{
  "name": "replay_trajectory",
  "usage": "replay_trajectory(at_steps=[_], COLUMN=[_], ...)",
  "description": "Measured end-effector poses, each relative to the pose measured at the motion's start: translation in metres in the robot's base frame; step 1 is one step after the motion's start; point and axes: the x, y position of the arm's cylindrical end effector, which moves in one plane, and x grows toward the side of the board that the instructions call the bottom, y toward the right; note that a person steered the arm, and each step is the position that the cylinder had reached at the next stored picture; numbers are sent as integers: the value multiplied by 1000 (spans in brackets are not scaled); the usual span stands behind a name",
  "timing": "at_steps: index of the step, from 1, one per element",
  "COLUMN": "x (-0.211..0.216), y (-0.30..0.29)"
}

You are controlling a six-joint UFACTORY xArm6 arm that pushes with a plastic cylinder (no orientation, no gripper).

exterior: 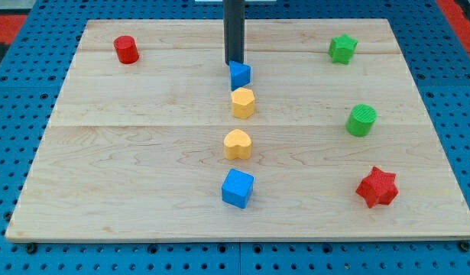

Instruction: Push the blue cube into the yellow heart

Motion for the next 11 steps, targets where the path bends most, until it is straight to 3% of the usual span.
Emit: replay_trajectory(at_steps=[2, 4, 5, 6, 7, 10, 11], x=[1, 37, 88, 174, 221, 314, 313], y=[-14, -55, -56, -44, -40, -34, -26])
